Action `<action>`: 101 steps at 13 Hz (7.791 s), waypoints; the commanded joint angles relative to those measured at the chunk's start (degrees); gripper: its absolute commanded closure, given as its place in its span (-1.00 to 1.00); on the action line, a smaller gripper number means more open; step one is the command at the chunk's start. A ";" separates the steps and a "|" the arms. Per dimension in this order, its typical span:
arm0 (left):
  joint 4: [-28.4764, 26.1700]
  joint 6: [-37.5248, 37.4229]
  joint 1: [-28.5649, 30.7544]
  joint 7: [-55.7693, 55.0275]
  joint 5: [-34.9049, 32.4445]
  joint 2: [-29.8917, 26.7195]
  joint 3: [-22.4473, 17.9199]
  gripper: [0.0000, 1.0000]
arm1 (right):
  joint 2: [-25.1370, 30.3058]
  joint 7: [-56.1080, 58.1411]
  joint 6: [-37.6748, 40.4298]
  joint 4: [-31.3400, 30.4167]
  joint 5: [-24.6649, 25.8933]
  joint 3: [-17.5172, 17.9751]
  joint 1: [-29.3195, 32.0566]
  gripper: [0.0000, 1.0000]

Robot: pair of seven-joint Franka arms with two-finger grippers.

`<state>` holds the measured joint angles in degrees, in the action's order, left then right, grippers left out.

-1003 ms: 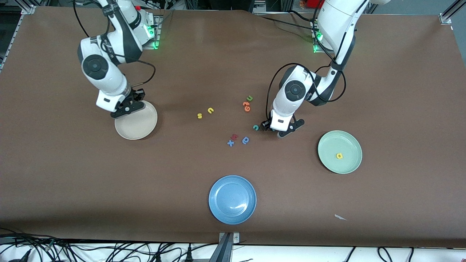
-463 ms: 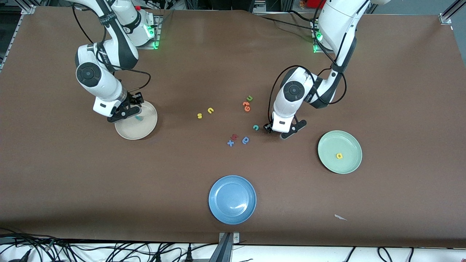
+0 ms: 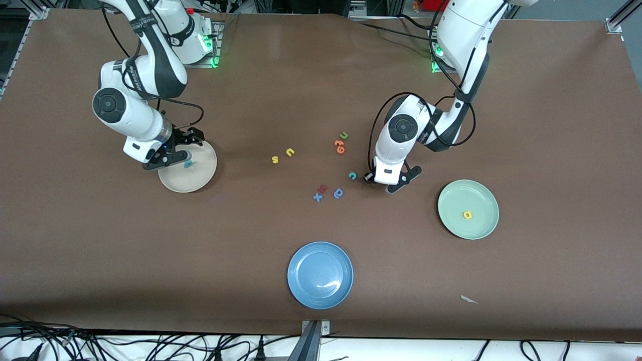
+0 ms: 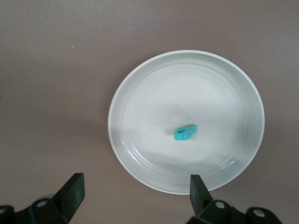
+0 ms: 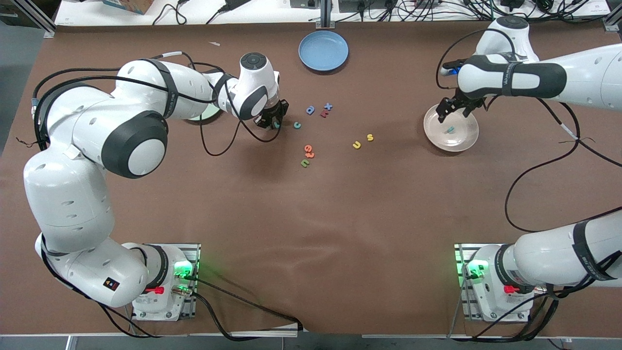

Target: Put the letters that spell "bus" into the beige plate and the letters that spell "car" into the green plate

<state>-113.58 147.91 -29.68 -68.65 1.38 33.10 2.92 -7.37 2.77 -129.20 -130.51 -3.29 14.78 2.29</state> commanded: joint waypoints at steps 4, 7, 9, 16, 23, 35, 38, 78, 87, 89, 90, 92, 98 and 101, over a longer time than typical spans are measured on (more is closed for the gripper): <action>1.34 -0.16 -0.64 -1.49 -1.99 1.44 -0.63 1.00 | -6.32 -15.57 -5.86 3.69 -0.84 10.08 0.08 -0.99; 2.30 -1.21 0.14 -1.40 -4.37 1.26 -0.63 1.00 | -10.28 -19.46 -13.61 3.69 0.30 11.24 -2.55 -0.99; 3.36 -2.71 0.06 -1.40 -4.46 1.26 -0.63 1.00 | -13.18 -24.79 -16.86 4.21 5.90 11.24 -4.65 -0.99; 15.39 -24.66 7.25 21.83 -6.30 0.91 -0.72 1.00 | -21.10 -46.08 -17.14 9.58 22.26 11.15 -11.79 -0.98; 16.02 -25.48 20.87 57.72 -14.38 1.26 -0.63 1.00 | -26.11 -56.20 -17.41 12.65 31.95 11.15 -13.81 -0.85; 20.41 -19.33 8.17 30.22 5.92 3.81 -0.19 -1.00 | -26.55 -56.12 -18.72 12.56 32.82 10.80 -14.07 0.50; 17.70 -15.21 2.10 22.97 5.21 3.81 -0.37 -1.00 | -25.85 -55.33 -18.37 12.48 32.82 10.80 -13.81 0.59; 20.15 -29.77 8.83 43.11 -3.66 3.55 -3.09 0.80 | -27.60 -64.18 -11.96 19.76 26.83 12.65 -17.58 -0.65; 21.29 -33.91 19.91 67.44 -14.12 2.67 -3.09 -1.00 | -29.37 -69.20 -15.09 16.45 30.89 12.29 -18.47 -0.62; 22.26 -34.52 21.67 59.02 -13.69 0.75 -3.01 -1.00 | -27.70 -70.26 -18.54 12.93 30.98 11.94 -18.47 -0.62; 22.43 -35.31 22.38 58.46 -13.77 -0.22 -3.01 -1.00 | -27.52 -70.35 -18.46 12.66 30.98 11.94 -18.47 -0.62; 23.22 -40.21 23.43 58.46 -13.86 -2.68 -3.09 -1.00 | -27.52 -70.27 -18.64 12.57 31.07 11.94 -18.47 -0.55; 31.49 -51.05 29.30 59.07 -13.26 -6.10 -2.48 -1.00 | -27.43 -70.00 -18.46 12.56 32.74 11.85 -18.47 0.68; 27.54 -49.66 27.39 58.28 -11.32 -16.99 -2.57 -1.00 | -24.81 -67.03 -16.28 11.69 32.74 11.33 -18.29 0.80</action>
<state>-81.84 98.36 -2.15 -9.26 -10.98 24.48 -0.44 -34.36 -65.50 -146.71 -116.81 28.22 27.06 -15.93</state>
